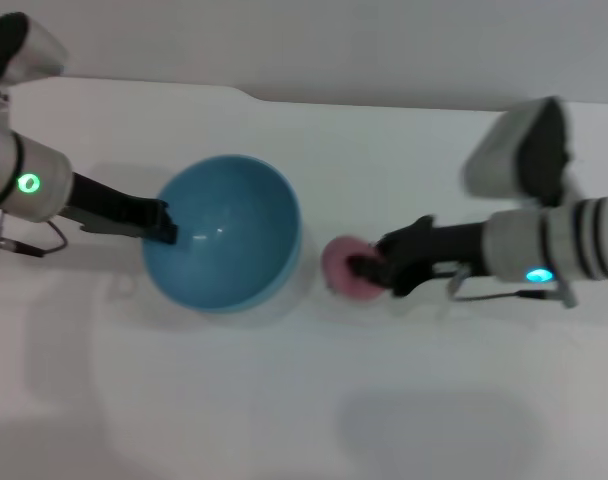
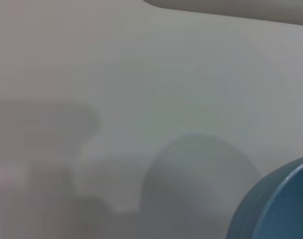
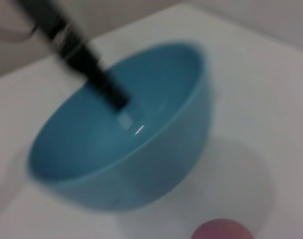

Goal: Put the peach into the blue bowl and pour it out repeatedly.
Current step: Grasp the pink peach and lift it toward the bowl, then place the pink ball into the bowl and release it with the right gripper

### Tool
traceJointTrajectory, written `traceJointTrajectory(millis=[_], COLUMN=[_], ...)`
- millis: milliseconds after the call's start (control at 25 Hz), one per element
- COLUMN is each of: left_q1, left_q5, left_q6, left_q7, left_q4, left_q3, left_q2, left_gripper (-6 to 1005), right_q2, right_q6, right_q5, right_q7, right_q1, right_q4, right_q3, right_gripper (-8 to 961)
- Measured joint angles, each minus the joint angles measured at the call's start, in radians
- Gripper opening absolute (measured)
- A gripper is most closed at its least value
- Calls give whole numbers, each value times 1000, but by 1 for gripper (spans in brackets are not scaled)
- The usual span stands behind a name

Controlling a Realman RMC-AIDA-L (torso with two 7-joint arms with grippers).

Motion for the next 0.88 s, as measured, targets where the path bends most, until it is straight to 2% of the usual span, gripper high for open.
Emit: traceJointTrajectory(millis=[200,400,520,680,800,880], left_q1=[-52,-83,-97,-128,-160,-168], left_q5=[-2,-9,-54,-112,-170,-181], left_q6=[-26,-88,-151,-215,-275,-284], left_q7=[5,-45,-108,-155,-177,-178], left_q4=[-83,-99,-99,-105,-117,-122], left_q3=[43,163,281,431,568,593], left_q2=[-1,-9,-11,-12,-14,-14], left_gripper=[0,-1,0,0,0,-1], right_q2=[-14,-15,-15,-19,-22,-20], right_q6=[-93,-185,-271,-438,-565,-623], right_q5=[-26,-135,-182,-218,-225,-235], right_q7=[-76,-82,-84,-84,-84,-84], right_q1=[-81,-147,-169,-171,-160,-151], right_q4=[-33,-111,-169,-233,-270,-296], right_q3=[248,507,642,743,772,771], right_gripper=[162,105,84,70,60,53])
